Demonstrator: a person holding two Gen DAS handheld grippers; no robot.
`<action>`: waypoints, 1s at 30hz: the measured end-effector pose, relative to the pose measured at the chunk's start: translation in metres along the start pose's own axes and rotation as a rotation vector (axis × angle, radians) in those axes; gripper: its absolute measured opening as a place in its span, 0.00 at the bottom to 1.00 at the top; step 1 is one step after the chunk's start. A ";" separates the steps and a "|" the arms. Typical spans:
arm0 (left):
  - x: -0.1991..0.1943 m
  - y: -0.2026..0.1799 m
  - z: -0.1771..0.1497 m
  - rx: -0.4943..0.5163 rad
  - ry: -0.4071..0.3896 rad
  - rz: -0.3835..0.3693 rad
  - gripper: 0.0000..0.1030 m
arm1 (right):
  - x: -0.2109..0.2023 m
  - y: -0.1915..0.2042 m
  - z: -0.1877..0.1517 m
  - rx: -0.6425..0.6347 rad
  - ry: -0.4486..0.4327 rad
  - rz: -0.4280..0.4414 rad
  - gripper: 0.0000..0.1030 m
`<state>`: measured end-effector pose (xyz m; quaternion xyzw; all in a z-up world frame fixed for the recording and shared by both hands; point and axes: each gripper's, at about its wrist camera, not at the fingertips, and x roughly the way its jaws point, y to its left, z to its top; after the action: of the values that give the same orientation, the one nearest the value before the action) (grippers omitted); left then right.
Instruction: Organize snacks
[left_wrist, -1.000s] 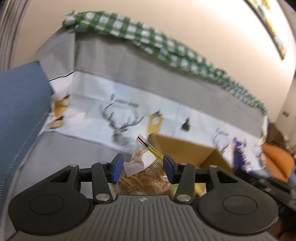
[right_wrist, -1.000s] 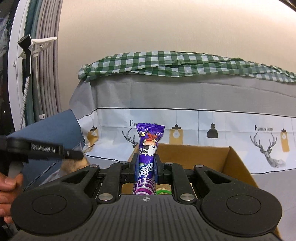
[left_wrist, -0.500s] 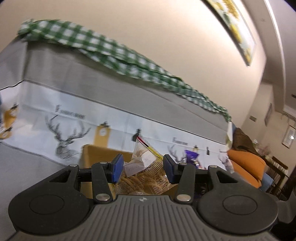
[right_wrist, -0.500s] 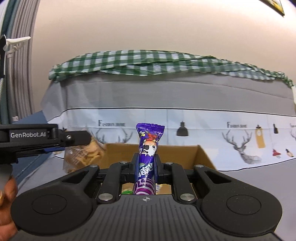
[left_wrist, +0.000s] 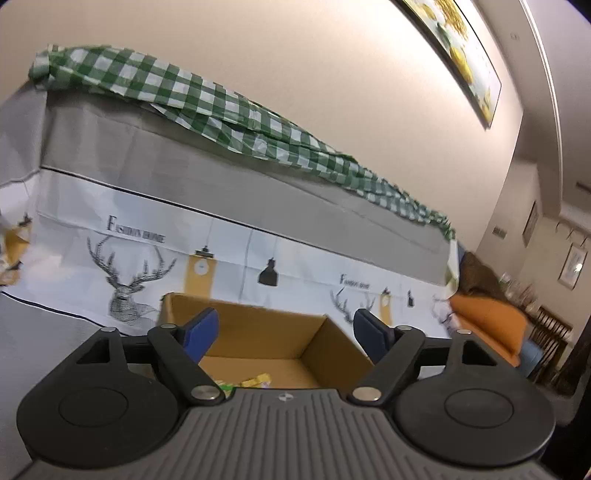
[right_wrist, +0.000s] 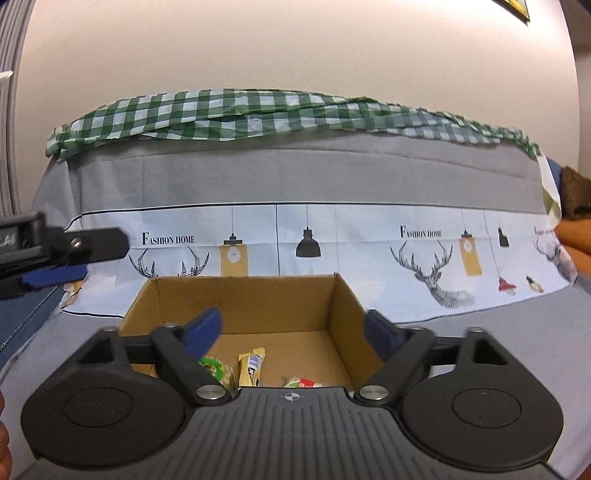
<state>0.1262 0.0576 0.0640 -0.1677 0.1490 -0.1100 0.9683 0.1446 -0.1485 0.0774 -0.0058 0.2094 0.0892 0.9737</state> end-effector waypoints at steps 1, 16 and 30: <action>-0.005 -0.001 -0.002 0.017 0.006 0.008 0.82 | -0.003 -0.001 0.000 0.007 -0.004 0.010 0.96; -0.088 -0.046 -0.053 0.092 0.170 0.182 1.00 | -0.079 -0.045 -0.034 0.116 0.062 -0.005 0.99; -0.112 -0.062 -0.123 0.059 0.266 0.300 1.00 | -0.115 -0.027 -0.066 0.033 0.080 0.059 0.99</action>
<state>-0.0288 -0.0062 0.0035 -0.0991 0.2958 0.0099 0.9500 0.0198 -0.1978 0.0633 0.0130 0.2498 0.1140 0.9615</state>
